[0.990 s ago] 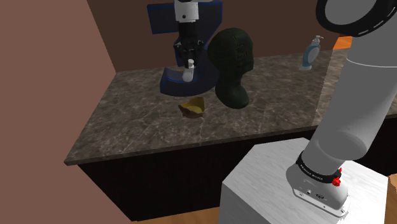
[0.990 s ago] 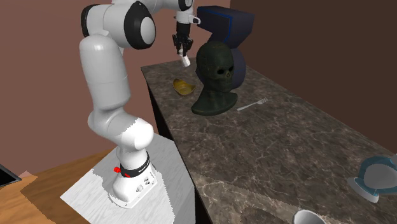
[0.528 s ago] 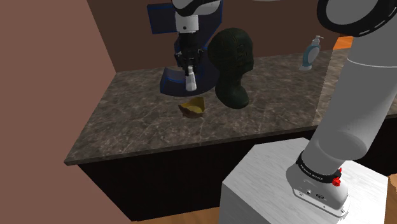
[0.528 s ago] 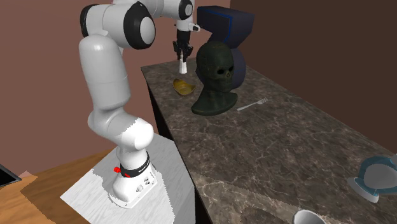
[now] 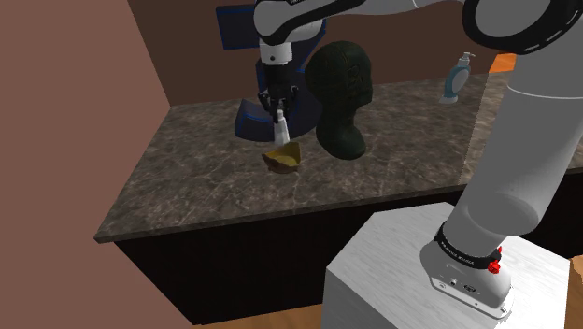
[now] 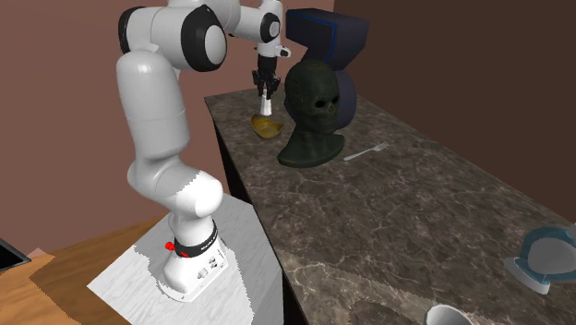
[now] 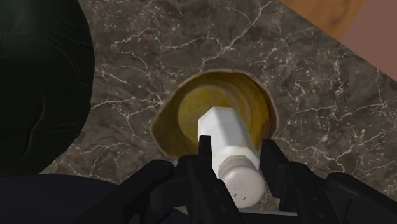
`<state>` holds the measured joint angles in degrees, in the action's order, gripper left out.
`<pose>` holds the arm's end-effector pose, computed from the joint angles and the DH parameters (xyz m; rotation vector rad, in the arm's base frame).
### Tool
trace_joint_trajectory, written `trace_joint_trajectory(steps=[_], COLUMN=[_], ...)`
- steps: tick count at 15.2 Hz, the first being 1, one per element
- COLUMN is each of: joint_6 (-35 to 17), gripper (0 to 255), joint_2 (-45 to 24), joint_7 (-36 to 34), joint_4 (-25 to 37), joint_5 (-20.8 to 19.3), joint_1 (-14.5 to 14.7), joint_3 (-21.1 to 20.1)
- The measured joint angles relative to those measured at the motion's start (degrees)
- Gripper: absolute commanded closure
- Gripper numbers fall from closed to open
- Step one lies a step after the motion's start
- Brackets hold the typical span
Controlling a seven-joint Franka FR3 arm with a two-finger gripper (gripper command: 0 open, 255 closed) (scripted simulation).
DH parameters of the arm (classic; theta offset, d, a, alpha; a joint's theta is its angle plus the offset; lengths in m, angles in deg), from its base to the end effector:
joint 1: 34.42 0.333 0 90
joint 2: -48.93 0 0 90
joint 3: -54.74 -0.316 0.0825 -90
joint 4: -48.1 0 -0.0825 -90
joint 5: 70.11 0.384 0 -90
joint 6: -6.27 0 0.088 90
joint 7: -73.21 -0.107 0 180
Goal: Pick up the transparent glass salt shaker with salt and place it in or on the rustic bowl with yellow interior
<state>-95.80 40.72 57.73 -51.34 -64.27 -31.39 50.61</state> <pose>0.5895 0.0809 0.4818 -3.0375 0.2613 0.1779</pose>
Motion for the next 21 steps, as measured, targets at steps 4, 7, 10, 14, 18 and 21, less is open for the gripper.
trace_joint_trajectory(steps=[4,7,10,14,18,21], joint_6=[-2.4,-2.6,-2.7,-2.7,-0.4,3.5], gripper=[255,255,0,0,0,0], joint_2=[-0.4,-0.3,-0.3,-0.3,-0.2,-0.3], joint_7=[0.2,0.2,0.2,0.2,0.2,-0.1], joint_4=[-2.0,-2.3,-2.3,-2.3,-0.1,3.9], joint_5=[0.0,0.0,0.0,0.0,0.0,-0.1], joint_1=[0.0,0.0,0.0,0.0,-0.1,-0.2], joint_3=[0.0,0.0,0.0,0.0,0.1,0.1])
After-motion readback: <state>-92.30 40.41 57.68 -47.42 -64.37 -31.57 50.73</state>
